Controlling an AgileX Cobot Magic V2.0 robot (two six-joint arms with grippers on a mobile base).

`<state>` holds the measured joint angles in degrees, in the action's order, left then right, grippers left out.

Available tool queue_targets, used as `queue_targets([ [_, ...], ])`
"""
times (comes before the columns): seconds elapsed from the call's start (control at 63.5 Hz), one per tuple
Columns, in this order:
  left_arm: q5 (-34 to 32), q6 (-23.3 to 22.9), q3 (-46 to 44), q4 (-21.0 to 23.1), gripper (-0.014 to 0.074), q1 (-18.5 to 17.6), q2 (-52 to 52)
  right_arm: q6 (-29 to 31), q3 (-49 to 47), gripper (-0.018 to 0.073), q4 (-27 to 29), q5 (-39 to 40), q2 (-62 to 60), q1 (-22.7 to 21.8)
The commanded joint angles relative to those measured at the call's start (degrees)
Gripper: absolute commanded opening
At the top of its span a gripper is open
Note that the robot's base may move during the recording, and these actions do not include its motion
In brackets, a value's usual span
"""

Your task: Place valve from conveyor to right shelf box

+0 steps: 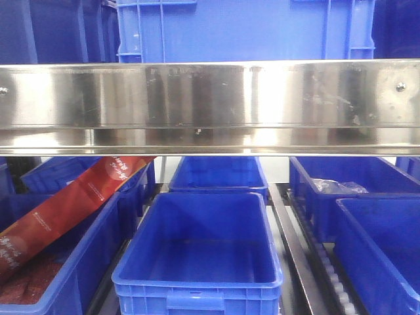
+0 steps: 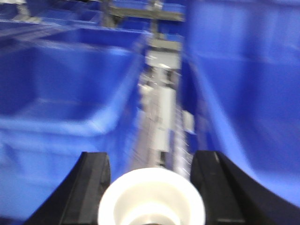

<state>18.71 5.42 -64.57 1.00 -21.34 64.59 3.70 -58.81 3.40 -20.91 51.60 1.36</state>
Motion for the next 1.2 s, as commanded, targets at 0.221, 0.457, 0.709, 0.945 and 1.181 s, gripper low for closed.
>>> queue_targets([
  [0.221, 6.6, -3.1, -24.8, 3.6, -0.0111, -0.7, 17.4, 0.3, -20.5, -0.0161, -0.2, 7.2, 19.2, 9.4],
  [0.457, 19.0, -3.1, -47.8, 6.3, -0.0111, -0.7, 32.6, 0.3, -35.3, -0.0161, -0.2, 7.2, 34.2, 10.9],
  [0.709, 22.1, -3.1, -61.7, 7.9, -0.0111, -2.7, 45.1, 0.3, -40.9, -0.0162, 0.4, 7.1, 43.5, 11.1],
  [0.945, 19.9, -2.9, -64.3, 0.4, -0.0085, -5.7, 50.1, 0.3, -41.0, -0.0162, 0.4, 4.7, 47.1, 12.0],
  [1.181, 21.0, -2.9, -64.3, 0.4, 0.0277, -5.7, 50.6, 0.3, -41.0, -0.0082, 0.4, 1.3, 47.8, 12.0],
])
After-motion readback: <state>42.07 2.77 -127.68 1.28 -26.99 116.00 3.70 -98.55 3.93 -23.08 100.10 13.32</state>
